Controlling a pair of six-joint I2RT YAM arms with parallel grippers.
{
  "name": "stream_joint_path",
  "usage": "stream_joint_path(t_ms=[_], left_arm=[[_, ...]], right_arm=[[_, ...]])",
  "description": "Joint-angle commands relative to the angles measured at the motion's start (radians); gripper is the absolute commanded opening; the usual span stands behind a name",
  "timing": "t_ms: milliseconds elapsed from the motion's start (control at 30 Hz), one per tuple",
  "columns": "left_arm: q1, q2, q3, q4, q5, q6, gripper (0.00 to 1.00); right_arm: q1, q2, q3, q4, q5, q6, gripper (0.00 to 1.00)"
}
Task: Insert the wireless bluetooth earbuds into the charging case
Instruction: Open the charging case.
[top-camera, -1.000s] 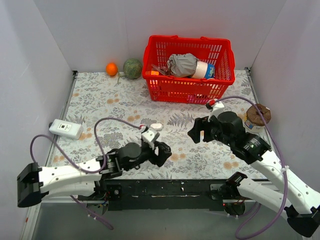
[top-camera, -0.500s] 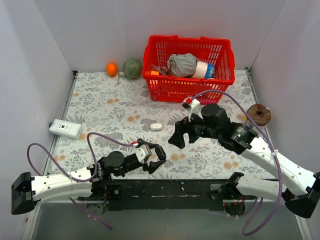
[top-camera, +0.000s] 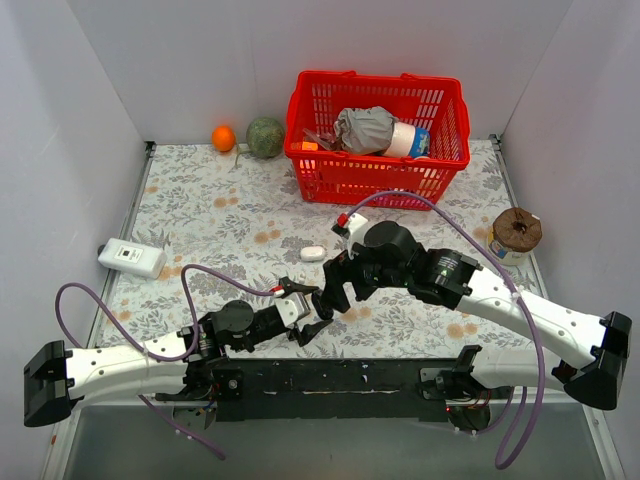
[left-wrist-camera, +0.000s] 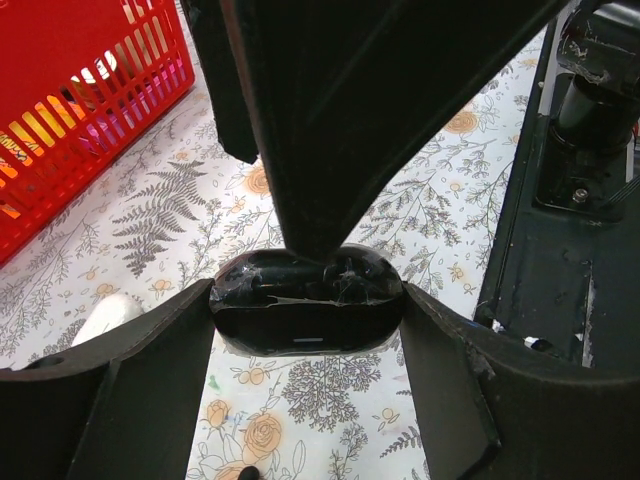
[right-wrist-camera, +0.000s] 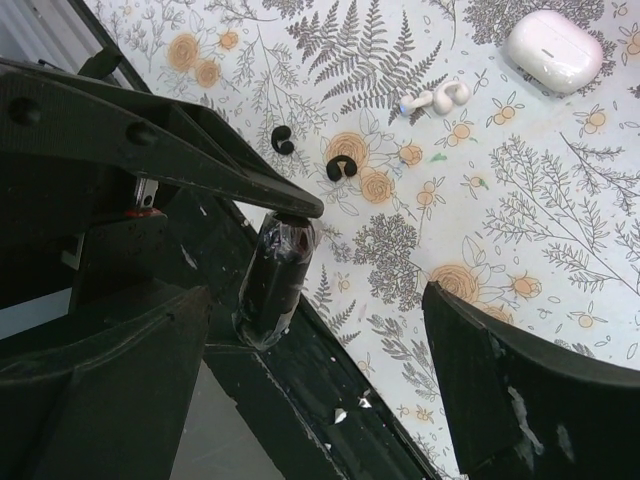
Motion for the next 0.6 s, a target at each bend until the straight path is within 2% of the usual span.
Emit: stream_joint_path(t_ms=[0,333,567], left_arm=[[-0.004,-0.008,0.043,0.024,0.000,0.019,0.00],[-0.003,-0.016,0.052,0.031,0.004,0.016,0.00],[-0.004,-0.020,0.058,0.033,0.005,0.017,0.00]], right_arm=[[0.008,0.005,0.009,0.057,0.033,0.016,0.93],[0.008,0.025,-0.025,0.086,-0.008,0.025,0.88],[0.008,0.019,-0.033,0.071,0.029,0.035,0.84]])
